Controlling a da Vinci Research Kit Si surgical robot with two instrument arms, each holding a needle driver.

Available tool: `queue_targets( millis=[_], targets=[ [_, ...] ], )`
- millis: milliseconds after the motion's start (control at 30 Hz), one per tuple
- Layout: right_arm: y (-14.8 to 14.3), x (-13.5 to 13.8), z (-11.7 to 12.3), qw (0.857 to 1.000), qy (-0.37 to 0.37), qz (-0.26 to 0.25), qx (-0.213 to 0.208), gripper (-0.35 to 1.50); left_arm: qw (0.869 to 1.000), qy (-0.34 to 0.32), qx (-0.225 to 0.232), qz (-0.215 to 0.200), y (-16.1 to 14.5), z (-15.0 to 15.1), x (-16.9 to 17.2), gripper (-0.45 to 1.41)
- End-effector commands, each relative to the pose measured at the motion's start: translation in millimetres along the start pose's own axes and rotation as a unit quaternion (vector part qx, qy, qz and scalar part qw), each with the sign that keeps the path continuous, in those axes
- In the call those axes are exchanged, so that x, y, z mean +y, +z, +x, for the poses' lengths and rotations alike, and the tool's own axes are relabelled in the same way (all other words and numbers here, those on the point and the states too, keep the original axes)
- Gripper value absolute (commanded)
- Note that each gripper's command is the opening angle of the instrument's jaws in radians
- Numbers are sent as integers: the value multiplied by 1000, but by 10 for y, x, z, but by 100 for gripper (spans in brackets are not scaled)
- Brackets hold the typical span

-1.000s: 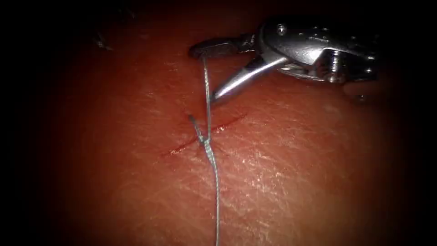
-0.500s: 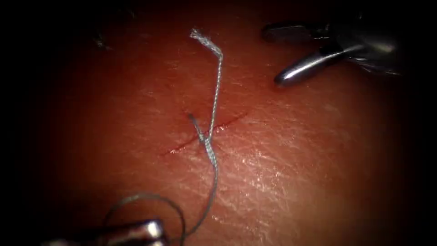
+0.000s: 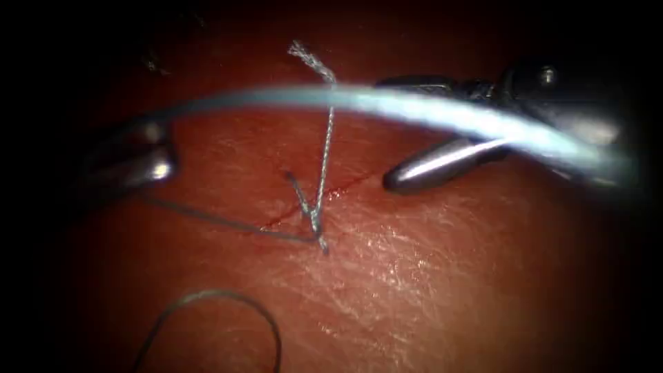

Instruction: Wound Closure

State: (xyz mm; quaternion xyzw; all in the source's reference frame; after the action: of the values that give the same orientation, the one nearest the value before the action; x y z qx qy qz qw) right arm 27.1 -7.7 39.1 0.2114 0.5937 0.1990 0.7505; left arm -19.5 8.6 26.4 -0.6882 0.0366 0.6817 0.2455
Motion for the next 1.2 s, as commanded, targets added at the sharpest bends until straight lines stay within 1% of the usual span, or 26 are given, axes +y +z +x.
queue_targets(
  millis=[33, 67, 100, 133, 167, 233, 333, 433, 533, 667, 733, 833, 967, 1100, 1200],
  targets=[
    [18, -18, 0, 1000, 1, 3, 8, 105, 1000, -2, 0, -1, 6, -11, 3, -45],
    [27, -28, 4, 1000, 2, 1, 15, 101, 1000, -1, 0, -1, 9, -14, 3, -45],
    [27, -28, 4, 1000, 2, 1, 15, 101, 1000, -1, 0, -1, 9, -14, 3, -45],
    [37, -36, 8, 1000, 5, -2, 21, 100, 1000, 2, 2, -2, 15, -19, 6, -45],
    [37, -36, 8, 1000, 5, -2, 21, 100, 1000, 2, 2, -2, 15, -19, 6, -45],
    [46, -39, 11, 1000, 3, -5, 24, 95, 1000, 5, 4, -7, 20, -24, 12, -45],
    [52, -36, 10, 1000, -6, -7, 24, 86, 1000, 8, 5, -9, 24, -29, 18, -45],
    [54, -29, 3, 1000, -8, -20, 22, 83, 1000, 11, 6, -10, 25, -30, 19, -45],
    [61, -23, -8, 998, -9, -55, 20, 81, 1000, 11, 6, -10, 26, -31, 18, -45],
    [73, -16, -27, 997, -11, -71, 11, 80, 1000, 2, 7, -9, 29, -31, 17, -45],
    [79, -17, -35, 997, -14, -77, 11, 81, 1000, -1, 14, -6, 32, -32, 17, -45],
    [88, -21, -43, 997, -19, -75, 24, 80, 999, -10, 33, 2, 39, -35, 14, -45],
    [96, -27, -48, 996, -22, -77, 26, 78, 998, -13, 54, 11, 49, -40, 8, -45],
    [100, -32, -56, 997, -20, -73, 32, 80, 998, -13, 58, 17, 59, -46, -3, -45],
    [100, -32, -57, 997, -20, -65, 37, 80, 998, -13, 62, 24, 64, -53, -16, -45]
  ],
)
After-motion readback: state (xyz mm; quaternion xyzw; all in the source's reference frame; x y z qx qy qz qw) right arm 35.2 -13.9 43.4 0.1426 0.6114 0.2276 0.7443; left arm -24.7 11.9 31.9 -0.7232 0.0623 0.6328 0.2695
